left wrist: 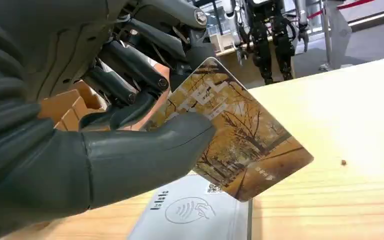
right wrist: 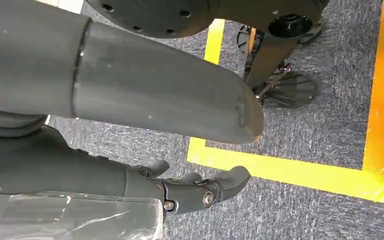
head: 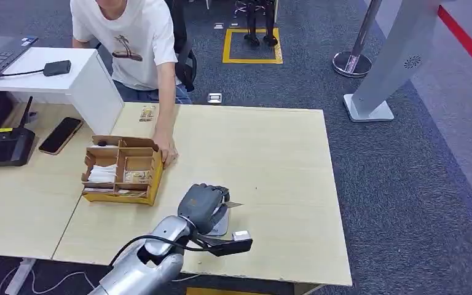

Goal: Pass the card to the sensor for recognition and then transmit it.

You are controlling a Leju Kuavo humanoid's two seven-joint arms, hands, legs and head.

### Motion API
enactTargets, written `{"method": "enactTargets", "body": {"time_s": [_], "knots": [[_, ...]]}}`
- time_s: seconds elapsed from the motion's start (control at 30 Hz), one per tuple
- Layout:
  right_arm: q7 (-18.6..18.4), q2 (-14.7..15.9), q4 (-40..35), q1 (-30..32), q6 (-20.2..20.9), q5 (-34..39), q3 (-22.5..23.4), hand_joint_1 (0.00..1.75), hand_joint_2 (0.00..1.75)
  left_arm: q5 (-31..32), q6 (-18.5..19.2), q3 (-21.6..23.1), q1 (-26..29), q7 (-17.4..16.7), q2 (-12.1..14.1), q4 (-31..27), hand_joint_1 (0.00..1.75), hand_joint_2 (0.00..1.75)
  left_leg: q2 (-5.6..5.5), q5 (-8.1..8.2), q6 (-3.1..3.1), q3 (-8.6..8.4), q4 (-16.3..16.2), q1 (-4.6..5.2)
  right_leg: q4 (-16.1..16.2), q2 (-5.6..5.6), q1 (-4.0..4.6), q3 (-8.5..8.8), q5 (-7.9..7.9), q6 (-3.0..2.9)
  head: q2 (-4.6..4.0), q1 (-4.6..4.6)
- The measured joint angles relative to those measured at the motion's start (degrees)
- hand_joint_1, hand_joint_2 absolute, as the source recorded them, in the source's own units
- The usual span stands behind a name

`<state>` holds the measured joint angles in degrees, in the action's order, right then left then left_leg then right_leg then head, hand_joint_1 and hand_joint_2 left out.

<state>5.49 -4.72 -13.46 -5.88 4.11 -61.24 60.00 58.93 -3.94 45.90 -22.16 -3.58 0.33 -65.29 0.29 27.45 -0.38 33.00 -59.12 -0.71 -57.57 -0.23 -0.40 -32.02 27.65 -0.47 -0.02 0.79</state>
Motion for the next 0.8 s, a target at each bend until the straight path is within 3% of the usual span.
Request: {"method": "enactTargets", "body": {"time_s": [0.17, 0.43, 0.6, 0.8], "knots": [[0.1, 0.3, 0.0, -0.1, 0.0, 0.0, 0.0, 0.0, 0.0, -0.8, -3.0, -0.2, -1.6, -1.2, 1.1, 0.0, 1.75, 1.75, -0.01, -0.01, 0.0, 0.0, 0.0, -0.01, 0.0, -0.01, 0.0, 0.01, -0.01, 0.0, 0.0, 0.02], [0.7, 0.4, 0.0, -0.6, 0.2, 0.2, 0.0, 0.0, 0.0, 1.7, -3.3, -0.3, -5.4, -1.2, 2.7, -0.2, 1.75, 1.75, -0.02, -0.04, 0.0, 0.0, 0.0, -0.01, 0.0, -0.01, 0.01, 0.01, -0.02, -0.01, 0.02, 0.0], [0.9, 0.5, 0.0, -0.8, 0.2, 0.2, 0.0, 0.0, 0.0, 3.3, -2.7, -0.3, -8.3, -1.8, 3.5, -0.2, 1.75, 1.75, -0.02, -0.04, 0.0, 0.0, 0.0, 0.0, 0.0, -0.01, 0.0, 0.01, -0.03, -0.01, 0.0, 0.0], [1.9, 0.5, 0.0, -1.2, 0.4, 1.1, 0.0, 0.0, 0.0, 2.1, 1.9, -0.2, -11.8, -0.5, 4.7, -0.2, 1.75, 1.75, -0.02, -0.07, 0.03, 0.01, 0.0, -0.01, 0.0, -0.01, 0.0, 0.01, -0.05, -0.03, 0.0, 0.02]]}}
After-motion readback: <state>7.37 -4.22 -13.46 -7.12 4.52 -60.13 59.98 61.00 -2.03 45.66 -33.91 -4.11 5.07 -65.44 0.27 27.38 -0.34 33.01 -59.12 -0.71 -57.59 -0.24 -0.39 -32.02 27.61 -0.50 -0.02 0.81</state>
